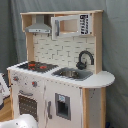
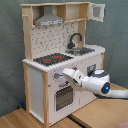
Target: Play with the kitchen
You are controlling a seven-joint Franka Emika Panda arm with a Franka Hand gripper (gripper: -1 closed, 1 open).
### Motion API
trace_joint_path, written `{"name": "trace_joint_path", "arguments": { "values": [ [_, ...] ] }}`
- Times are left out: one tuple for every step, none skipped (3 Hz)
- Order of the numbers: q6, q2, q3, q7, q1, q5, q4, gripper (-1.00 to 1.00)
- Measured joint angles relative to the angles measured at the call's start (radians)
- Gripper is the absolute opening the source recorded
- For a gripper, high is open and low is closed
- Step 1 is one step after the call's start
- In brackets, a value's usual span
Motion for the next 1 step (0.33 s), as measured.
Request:
{"name": "trace_joint_path", "arguments": {
  "values": [
    [0.000,0.000,-0.011,-0.092,0.038,0.000,-0.048,1.00]
  ]
}}
